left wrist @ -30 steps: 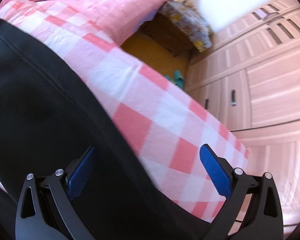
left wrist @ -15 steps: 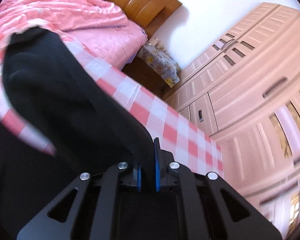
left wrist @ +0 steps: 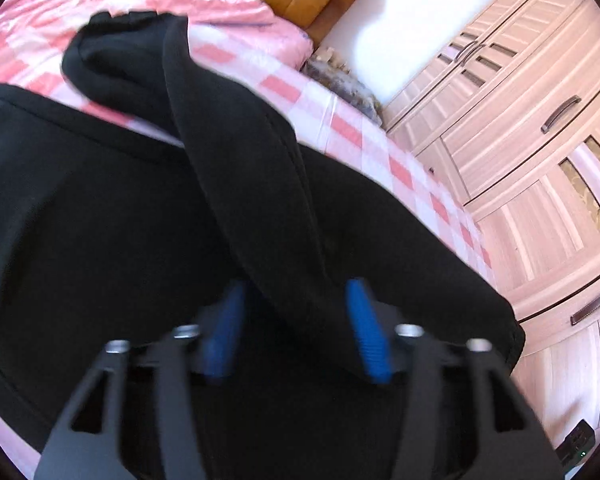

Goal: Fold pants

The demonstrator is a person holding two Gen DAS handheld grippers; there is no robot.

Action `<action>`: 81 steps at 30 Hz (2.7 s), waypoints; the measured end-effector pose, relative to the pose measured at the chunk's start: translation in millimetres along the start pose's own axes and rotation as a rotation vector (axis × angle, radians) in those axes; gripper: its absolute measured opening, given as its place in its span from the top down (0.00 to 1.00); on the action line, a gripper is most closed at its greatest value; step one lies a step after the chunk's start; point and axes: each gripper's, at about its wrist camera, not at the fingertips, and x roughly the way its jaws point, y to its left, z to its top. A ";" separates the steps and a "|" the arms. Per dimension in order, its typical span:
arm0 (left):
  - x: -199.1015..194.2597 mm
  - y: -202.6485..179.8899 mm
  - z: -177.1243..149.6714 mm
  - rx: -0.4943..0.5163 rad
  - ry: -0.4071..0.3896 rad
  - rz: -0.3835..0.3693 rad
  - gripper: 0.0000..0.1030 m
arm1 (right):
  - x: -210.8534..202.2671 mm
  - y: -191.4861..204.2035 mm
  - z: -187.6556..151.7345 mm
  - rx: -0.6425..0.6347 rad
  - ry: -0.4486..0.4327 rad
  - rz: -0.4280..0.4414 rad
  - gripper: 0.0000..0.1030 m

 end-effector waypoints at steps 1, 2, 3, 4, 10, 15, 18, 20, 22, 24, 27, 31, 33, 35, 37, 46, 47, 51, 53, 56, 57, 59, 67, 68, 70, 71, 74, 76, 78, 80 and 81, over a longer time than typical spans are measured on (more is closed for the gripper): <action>-1.5 1.3 3.3 0.004 -0.005 -0.001 0.37 | 4.6 3.2 -2.3 0.033 0.007 0.017 0.35; -1.0 2.0 3.6 0.010 -0.005 0.001 0.36 | 14.0 8.2 -3.0 0.072 0.024 0.034 0.35; -0.7 2.8 3.8 0.014 0.000 0.001 0.36 | 21.2 11.6 -4.0 0.094 0.038 0.049 0.35; 0.6 4.6 4.5 0.012 0.011 0.001 0.36 | 34.6 13.9 -2.9 0.133 0.061 0.060 0.35; 8.4 9.5 4.0 0.047 0.040 0.057 0.30 | 84.1 11.0 4.9 0.262 0.140 -0.024 0.37; 3.9 8.1 5.7 0.101 0.012 0.102 0.26 | 96.6 12.6 13.3 0.307 0.116 -0.060 0.37; 2.4 12.3 10.2 0.095 0.003 0.103 0.22 | 101.6 11.7 14.9 0.333 0.068 -0.068 0.55; 5.8 18.7 16.3 0.061 0.013 0.099 0.22 | 105.2 12.5 12.0 0.310 0.079 -0.073 0.69; 10.6 23.1 21.6 0.034 0.031 0.096 0.22 | 105.6 8.0 8.9 0.338 0.074 -0.066 0.75; 15.0 22.2 25.5 0.024 0.039 0.090 0.22 | 103.4 3.9 6.6 0.356 0.062 -0.058 0.82; 23.5 12.4 33.7 0.031 0.041 0.082 0.22 | 100.2 6.8 7.6 0.332 0.050 -0.063 0.84; 35.0 5.7 51.9 0.028 0.014 0.080 0.74 | 91.1 13.7 16.4 0.298 0.018 -0.050 0.87; 30.2 7.3 56.6 -0.004 0.008 0.020 0.85 | 84.6 14.2 20.5 0.290 0.006 -0.042 0.92; 3.4 -2.9 52.8 0.042 -0.093 0.022 0.87 | 75.1 13.0 26.1 0.288 -0.015 -0.028 0.92; -29.6 -16.3 42.7 0.107 -0.164 0.028 0.87 | 61.6 13.6 29.8 0.276 -0.042 -0.018 0.93; -87.6 -8.7 -41.9 0.296 -0.115 0.104 0.86 | 19.3 19.2 12.4 0.170 0.014 -0.011 0.93; -83.4 -3.3 -57.6 0.301 -0.084 0.122 0.86 | 22.2 15.8 3.0 0.174 0.042 -0.020 0.93; -61.7 18.6 -100.7 0.326 -0.023 0.192 0.85 | 35.5 2.2 -30.7 0.194 0.132 -0.061 0.93; -62.1 20.8 -109.0 0.354 -0.056 0.195 0.84 | 35.3 1.7 -35.9 0.201 0.140 -0.067 0.93; -72.1 17.8 -105.0 0.347 -0.071 0.166 0.84 | 20.6 8.6 -29.3 0.187 0.091 -0.068 0.93; -75.1 15.8 -103.5 0.348 -0.079 0.160 0.84 | 14.2 12.5 -26.4 0.174 0.072 -0.067 0.93; -76.9 11.9 -100.1 0.357 -0.085 0.159 0.84 | 10.1 14.7 -26.3 0.171 0.067 -0.074 0.93; -63.3 12.5 -98.5 0.370 -0.053 0.195 0.84 | 23.6 3.4 -54.2 0.235 0.139 -0.085 0.93; -63.5 11.7 -98.7 0.378 -0.052 0.201 0.84 | 23.0 5.4 -52.7 0.222 0.139 -0.087 0.93; -62.0 9.6 -100.5 0.395 -0.052 0.221 0.83 | 22.8 6.8 -50.7 0.208 0.146 -0.088 0.93; -60.3 8.9 -102.0 0.404 -0.048 0.236 0.81 | 23.3 4.9 -50.8 0.217 0.151 -0.082 0.91; -59.5 9.3 -104.2 0.403 -0.049 0.249 0.78 | 15.5 -0.6 -49.7 0.262 0.129 -0.052 0.80; -59.4 11.5 -102.6 0.394 -0.045 0.242 0.77 | 4.9 -4.2 -48.1 0.278 0.092 -0.062 0.70; -59.1 13.2 -102.1 0.389 -0.043 0.239 0.76 | -1.4 -7.8 -47.0 0.293 0.071 -0.080 0.46; -59.0 12.9 -102.7 0.392 -0.045 0.243 0.76 | -7.5 -12.4 -46.1 0.312 0.050 -0.085 0.45; -59.0 12.6 -103.0 0.394 -0.046 0.246 0.76 | -9.2 -11.1 -44.9 0.308 0.044 -0.090 0.45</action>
